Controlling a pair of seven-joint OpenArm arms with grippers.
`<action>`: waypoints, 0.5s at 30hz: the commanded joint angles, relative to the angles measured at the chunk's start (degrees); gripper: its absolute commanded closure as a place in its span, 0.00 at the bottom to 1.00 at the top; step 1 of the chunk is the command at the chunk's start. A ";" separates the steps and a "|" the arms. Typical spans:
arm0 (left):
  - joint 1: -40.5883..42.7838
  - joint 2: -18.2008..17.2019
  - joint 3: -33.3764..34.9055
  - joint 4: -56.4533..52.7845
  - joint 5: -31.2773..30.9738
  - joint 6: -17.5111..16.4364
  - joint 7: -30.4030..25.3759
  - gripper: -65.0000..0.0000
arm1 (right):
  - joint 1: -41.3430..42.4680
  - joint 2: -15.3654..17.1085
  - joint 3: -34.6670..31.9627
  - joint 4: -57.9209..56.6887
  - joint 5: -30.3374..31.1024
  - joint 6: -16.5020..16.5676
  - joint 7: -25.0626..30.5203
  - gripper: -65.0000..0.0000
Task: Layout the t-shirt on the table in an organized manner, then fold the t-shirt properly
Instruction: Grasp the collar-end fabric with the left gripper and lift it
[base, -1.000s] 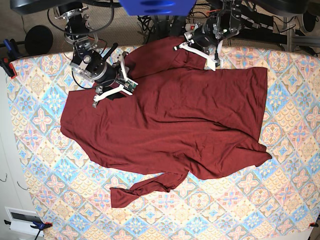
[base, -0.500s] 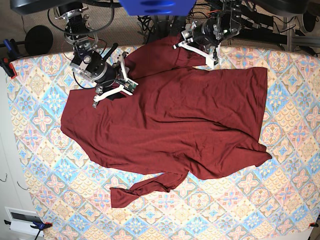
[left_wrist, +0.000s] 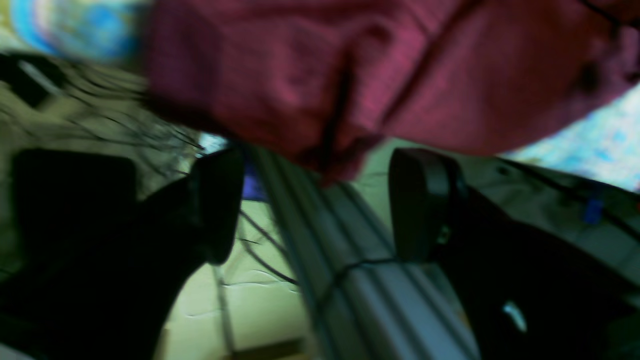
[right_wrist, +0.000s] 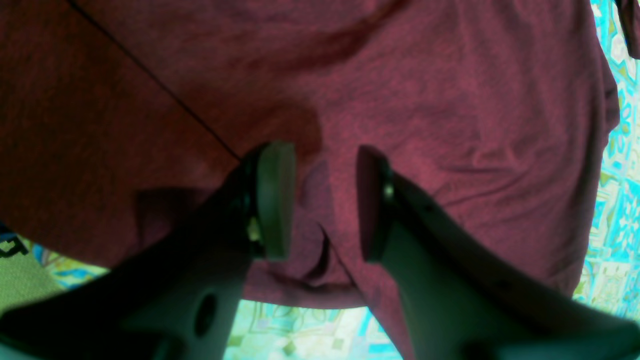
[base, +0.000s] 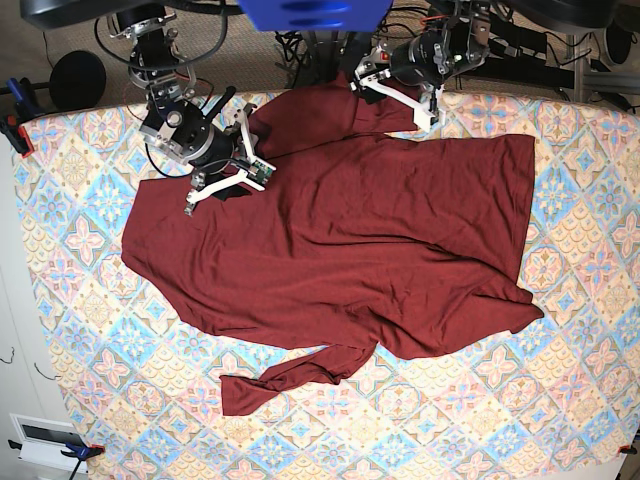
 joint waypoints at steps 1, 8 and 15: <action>0.19 -0.21 -0.52 1.56 -1.83 -0.17 -0.02 0.40 | 0.38 0.34 0.21 1.17 0.62 -0.27 0.97 0.69; -2.19 0.05 -2.36 1.65 -6.23 -0.17 -0.02 0.46 | 0.38 0.34 0.21 1.17 0.62 -0.27 0.97 0.69; -4.65 0.14 -2.45 1.39 -6.23 -0.17 -0.20 0.46 | 0.38 0.34 0.21 1.17 0.62 -0.27 0.97 0.69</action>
